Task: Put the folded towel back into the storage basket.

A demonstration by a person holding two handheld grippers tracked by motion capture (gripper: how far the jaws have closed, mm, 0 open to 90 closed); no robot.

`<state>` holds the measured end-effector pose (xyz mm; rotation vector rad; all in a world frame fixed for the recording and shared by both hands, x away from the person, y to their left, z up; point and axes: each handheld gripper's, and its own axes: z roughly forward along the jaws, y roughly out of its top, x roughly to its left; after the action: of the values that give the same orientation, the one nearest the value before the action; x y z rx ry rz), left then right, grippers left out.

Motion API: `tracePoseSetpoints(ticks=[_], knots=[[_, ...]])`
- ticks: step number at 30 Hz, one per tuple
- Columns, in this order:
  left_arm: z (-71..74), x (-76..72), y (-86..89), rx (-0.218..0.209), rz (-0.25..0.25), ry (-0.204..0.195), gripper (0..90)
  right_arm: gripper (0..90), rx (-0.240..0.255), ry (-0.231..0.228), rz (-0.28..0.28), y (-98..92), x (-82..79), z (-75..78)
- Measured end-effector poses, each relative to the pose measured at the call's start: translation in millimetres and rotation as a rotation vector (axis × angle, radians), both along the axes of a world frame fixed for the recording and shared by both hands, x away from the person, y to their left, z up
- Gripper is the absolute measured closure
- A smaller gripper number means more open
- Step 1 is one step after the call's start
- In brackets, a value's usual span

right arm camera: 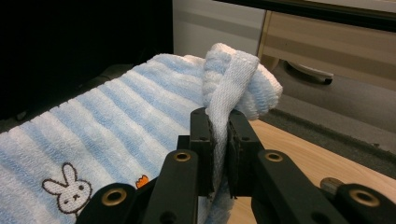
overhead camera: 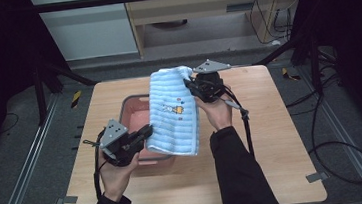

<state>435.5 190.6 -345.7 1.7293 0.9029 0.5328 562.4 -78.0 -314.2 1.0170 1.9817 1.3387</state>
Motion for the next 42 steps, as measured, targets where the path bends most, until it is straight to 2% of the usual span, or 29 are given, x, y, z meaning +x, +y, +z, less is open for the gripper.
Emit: tracePoseSetpoints(ticks=[8,12,20,30,42], knots=[[0.0,2.1,13.9,0.002,0.028,0.001,86.8,82.9,0.004,0.001,0.016,15.5,7.0,-2.7],[0.4,2.0,21.5,0.017,0.045,-0.007,86.8,83.0,0.01,0.003,0.022,22.9,9.4,-4.3],[-5.4,3.3,41.3,0.022,0.098,0.002,86.8,83.0,0.014,0.002,0.051,47.5,16.5,-8.1],[-8.8,6.6,55.8,0.025,0.138,0.003,86.8,82.9,0.024,0.006,0.072,68.1,25.0,-11.4],[-23.7,17.3,65.0,0.05,0.171,0.035,86.8,82.9,0.001,0.026,0.094,90.5,40.4,-30.0]])
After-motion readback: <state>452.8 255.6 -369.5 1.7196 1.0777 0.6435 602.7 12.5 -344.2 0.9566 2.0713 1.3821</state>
